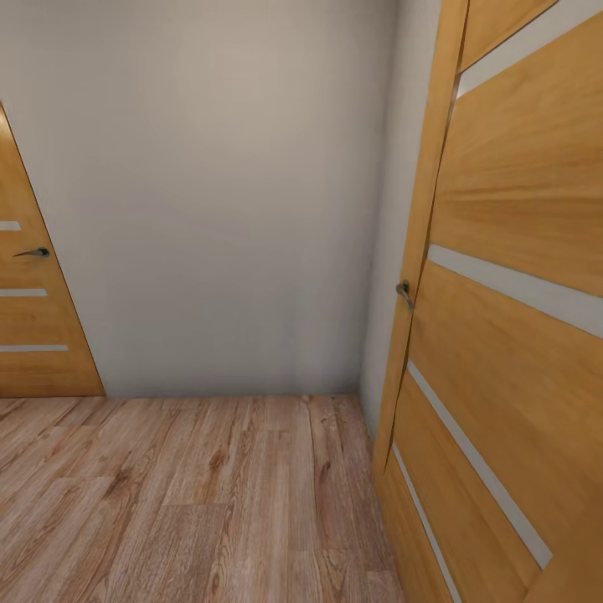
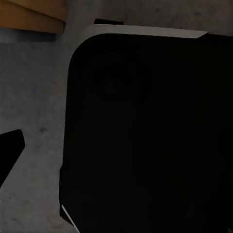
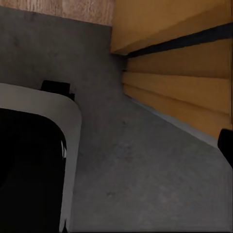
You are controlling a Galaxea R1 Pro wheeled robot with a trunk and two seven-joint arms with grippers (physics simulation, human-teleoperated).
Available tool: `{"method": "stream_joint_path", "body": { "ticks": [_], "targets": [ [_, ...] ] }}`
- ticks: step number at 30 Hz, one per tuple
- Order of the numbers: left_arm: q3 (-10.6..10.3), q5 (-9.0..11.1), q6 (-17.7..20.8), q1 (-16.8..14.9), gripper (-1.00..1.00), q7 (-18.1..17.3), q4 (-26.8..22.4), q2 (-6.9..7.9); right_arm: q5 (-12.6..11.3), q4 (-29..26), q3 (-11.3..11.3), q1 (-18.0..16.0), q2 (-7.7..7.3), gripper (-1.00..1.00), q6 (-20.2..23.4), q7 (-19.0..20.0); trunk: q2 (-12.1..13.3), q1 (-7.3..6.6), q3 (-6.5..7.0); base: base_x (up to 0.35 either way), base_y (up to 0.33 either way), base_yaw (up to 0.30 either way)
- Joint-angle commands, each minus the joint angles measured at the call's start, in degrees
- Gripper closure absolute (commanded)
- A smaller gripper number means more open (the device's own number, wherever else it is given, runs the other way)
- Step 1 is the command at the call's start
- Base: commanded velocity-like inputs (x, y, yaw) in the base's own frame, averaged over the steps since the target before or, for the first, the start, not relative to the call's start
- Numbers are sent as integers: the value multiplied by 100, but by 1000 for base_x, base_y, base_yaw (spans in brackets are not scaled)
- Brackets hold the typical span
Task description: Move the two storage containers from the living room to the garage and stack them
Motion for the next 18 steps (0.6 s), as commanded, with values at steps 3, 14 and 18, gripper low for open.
{"method": "stream_joint_path", "body": {
  "ticks": [3, 14, 18],
  "targets": [
    [7, 51, -15, -2, -100, 4, 1, -3, -46, 26, 60, 0, 23, -100, -10, 15, -3, 0, -6, 0, 0, 0],
    [10, 51, -15, -2, -100, 0, 1, 4, -45, 43, 64, 1, 52, -100, 5, 35, -3, 0, -6, 127, -26, 0],
    [10, 51, -15, -2, -100, 0, 1, 5, -44, 43, 64, 1, 53, -100, 7, 34, -3, 0, -6, 29, -5, 5]
  ]
}}
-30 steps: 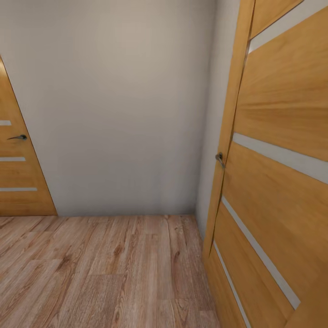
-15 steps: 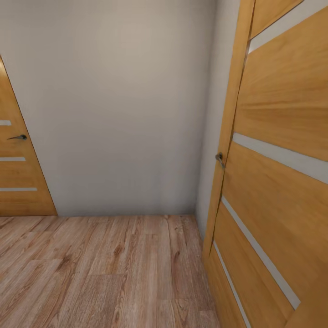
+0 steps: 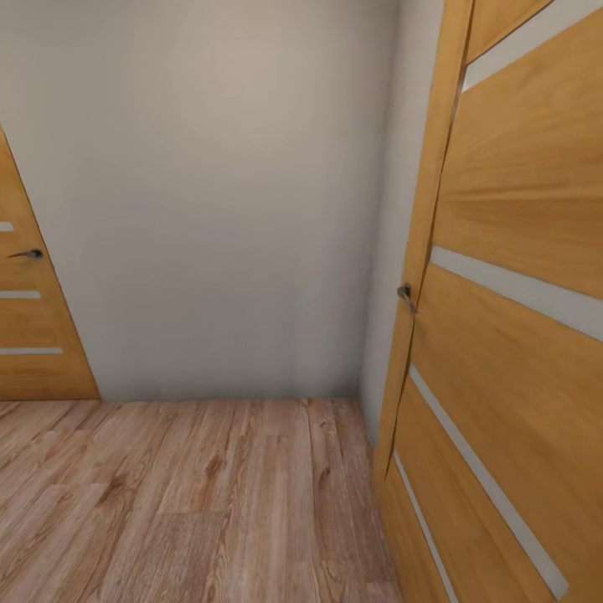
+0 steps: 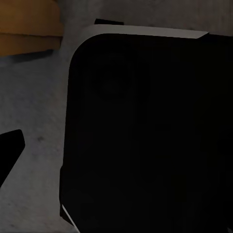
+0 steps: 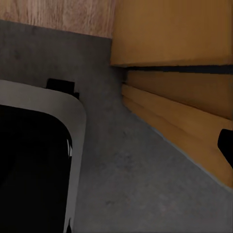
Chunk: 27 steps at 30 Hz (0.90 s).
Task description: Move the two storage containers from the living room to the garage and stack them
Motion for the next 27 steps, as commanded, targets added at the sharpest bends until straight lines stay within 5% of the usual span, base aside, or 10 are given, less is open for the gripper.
{"method": "stream_joint_path", "body": {
  "ticks": [1, 15, 27],
  "targets": [
    [2, 50, -15, -2, -100, 7, 1, -2, -49, -23, 49, -2, -7, -100, -12, -38, -3, 0, -6, 8, -1, 88],
    [2, 50, -15, -2, -100, 7, 1, -2, -36, -23, 49, -2, -14, -100, -26, -31, -3, 0, -23, 1, 0, 223],
    [-6, 48, -15, -2, -100, -10, 1, -2, -40, -23, 49, -2, -7, -100, -26, -31, -3, 0, -25, 188, 0, 21]
  ]
}}
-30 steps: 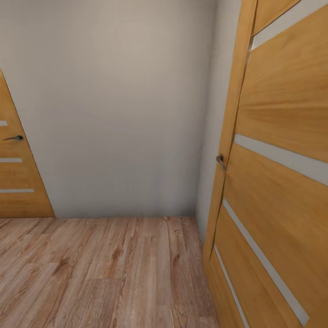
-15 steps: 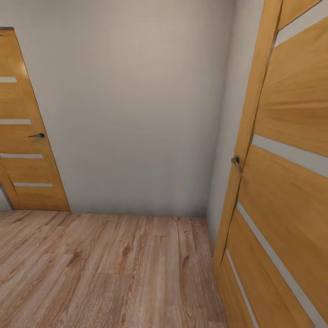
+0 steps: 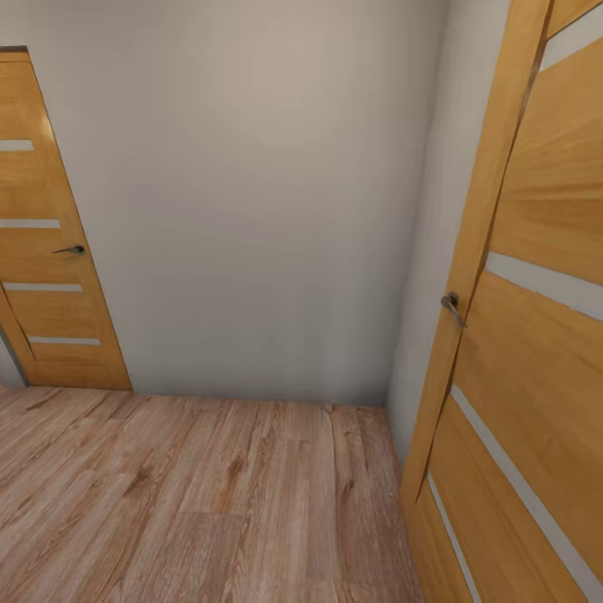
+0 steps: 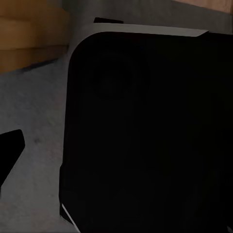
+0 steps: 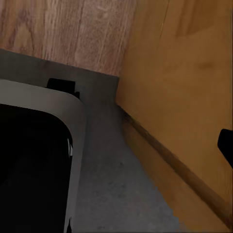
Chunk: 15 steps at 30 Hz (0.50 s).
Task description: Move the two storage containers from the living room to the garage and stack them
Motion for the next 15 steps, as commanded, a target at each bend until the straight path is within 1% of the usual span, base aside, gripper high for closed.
{"method": "stream_joint_path", "body": {
  "ticks": [1, 15],
  "targets": [
    [1, 51, -15, -2, -100, 5, 1, -2, -49, -23, 49, -2, -7, -100, -9, -40, -3, 3, -6, 311, 0, 1],
    [1, 54, -15, -2, -100, 13, 1, -2, -49, -23, 49, -2, -9, -100, -8, -39, -3, 3, -6, 316, 0, 0]
  ]
}}
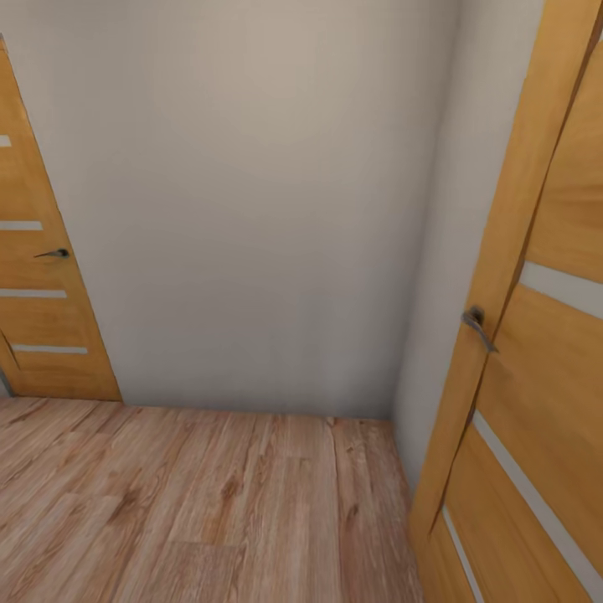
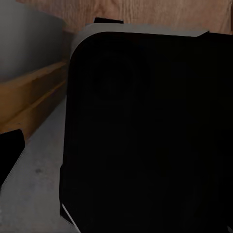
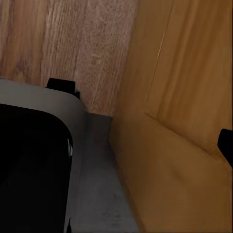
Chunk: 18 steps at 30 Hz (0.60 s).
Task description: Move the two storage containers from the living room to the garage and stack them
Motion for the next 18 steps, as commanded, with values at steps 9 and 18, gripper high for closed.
{"method": "stream_joint_path", "body": {
  "ticks": [9, 18],
  "targets": [
    [2, 52, -15, -2, -100, 6, 1, -2, -44, -23, 49, -2, -5, -100, -6, -36, -3, 3, -6, 317, 0, 0],
    [2, 52, -15, -2, -100, 6, 1, -2, -40, -23, 49, -2, -5, -100, -9, -36, -3, 3, -6, 317, 0, 103]
  ]
}}
